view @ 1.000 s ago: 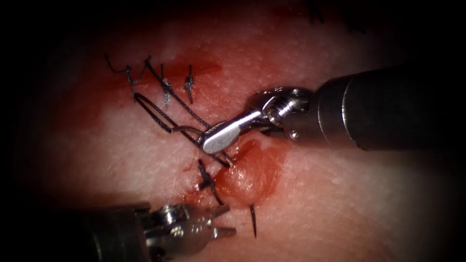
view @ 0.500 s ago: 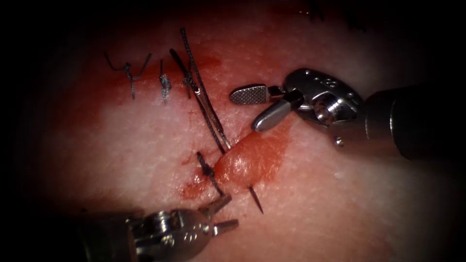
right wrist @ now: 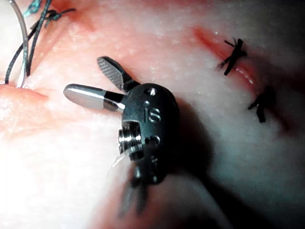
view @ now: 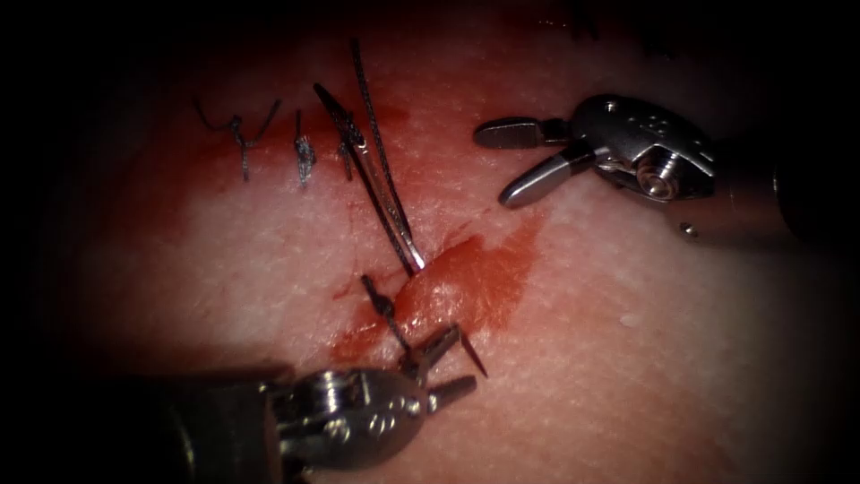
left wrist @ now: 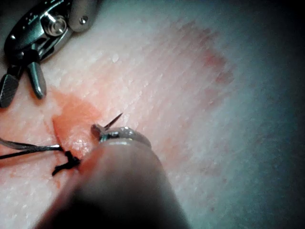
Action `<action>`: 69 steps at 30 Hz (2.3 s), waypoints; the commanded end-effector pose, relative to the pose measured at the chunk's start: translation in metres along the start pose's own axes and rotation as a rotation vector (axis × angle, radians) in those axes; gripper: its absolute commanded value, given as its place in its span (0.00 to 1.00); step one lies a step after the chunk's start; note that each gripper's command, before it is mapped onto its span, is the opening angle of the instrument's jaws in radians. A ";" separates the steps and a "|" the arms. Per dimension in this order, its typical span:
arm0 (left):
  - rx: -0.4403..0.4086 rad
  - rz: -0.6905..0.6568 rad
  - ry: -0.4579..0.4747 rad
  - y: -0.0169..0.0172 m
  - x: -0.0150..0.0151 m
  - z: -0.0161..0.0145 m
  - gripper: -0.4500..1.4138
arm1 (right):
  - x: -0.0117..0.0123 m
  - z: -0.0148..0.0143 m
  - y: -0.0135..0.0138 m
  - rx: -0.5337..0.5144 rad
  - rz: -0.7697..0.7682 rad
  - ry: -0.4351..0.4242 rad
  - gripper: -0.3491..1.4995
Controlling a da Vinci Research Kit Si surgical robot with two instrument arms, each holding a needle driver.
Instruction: Wound Closure
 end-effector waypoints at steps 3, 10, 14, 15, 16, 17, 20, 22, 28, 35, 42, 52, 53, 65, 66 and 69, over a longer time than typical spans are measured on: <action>0.012 0.008 0.017 0.0003 0.0006 0.0006 0.51 | -0.0012 0.0002 -0.0007 -0.001 -0.001 -0.001 0.69; 0.016 0.012 0.054 0.0000 0.0010 0.0019 0.33 | -0.0027 -0.0001 -0.0016 -0.018 0.020 -0.007 0.64; 0.033 0.021 0.077 -0.0008 0.0004 0.0019 0.08 | -0.0035 -0.0001 -0.0021 -0.017 0.060 -0.003 0.57; 0.038 -0.008 0.090 -0.0011 0.0002 0.0020 0.03 | -0.0038 -0.0001 -0.0024 -0.017 0.075 -0.005 0.57; 0.038 -0.008 0.090 -0.0011 0.0002 0.0020 0.03 | -0.0038 -0.0001 -0.0024 -0.017 0.075 -0.005 0.57; 0.035 -0.025 0.100 -0.0013 0.0002 0.0021 0.00 | -0.0039 -0.0001 -0.0025 -0.017 0.080 -0.006 0.57; 0.000 -0.095 0.141 -0.0014 0.0001 0.0023 0.00 | -0.0041 -0.0004 -0.0031 -0.012 0.080 -0.007 0.58; -0.065 -0.194 0.204 -0.0010 0.0004 0.0023 0.00 | -0.0042 -0.0007 -0.0037 -0.007 0.081 -0.004 0.58; -0.211 -0.488 0.296 -0.0001 0.0017 0.0020 0.00 | -0.0043 -0.0012 -0.0046 0.023 0.088 -0.008 0.57; -0.344 -0.767 0.337 0.0001 0.0034 0.0003 0.00 | -0.0045 -0.0011 -0.0055 0.065 0.099 -0.012 0.56; -0.447 -1.002 0.500 -0.0013 0.0068 -0.0034 0.00 | -0.0046 -0.0009 -0.0062 0.083 0.105 -0.014 0.20; -0.638 -1.219 0.618 -0.0003 0.0093 -0.0061 0.00 | -0.0049 -0.0008 -0.0062 0.086 0.109 -0.012 0.21; -0.657 -1.239 0.633 -0.0003 0.0095 -0.0062 0.00 | -0.0050 -0.0007 -0.0063 0.086 0.114 -0.013 0.21; -0.814 -1.324 0.784 -0.0003 0.0116 -0.0089 0.00 | -0.0059 -0.0009 -0.0075 0.140 0.116 -0.022 0.23; -0.814 -1.324 0.784 -0.0003 0.0116 -0.0089 0.00 | -0.0059 -0.0009 -0.0075 0.140 0.116 -0.022 0.23; -0.773 -1.191 0.820 -0.0005 0.0117 -0.0107 0.00 | -0.0058 -0.0011 -0.0085 0.153 0.065 -0.023 0.34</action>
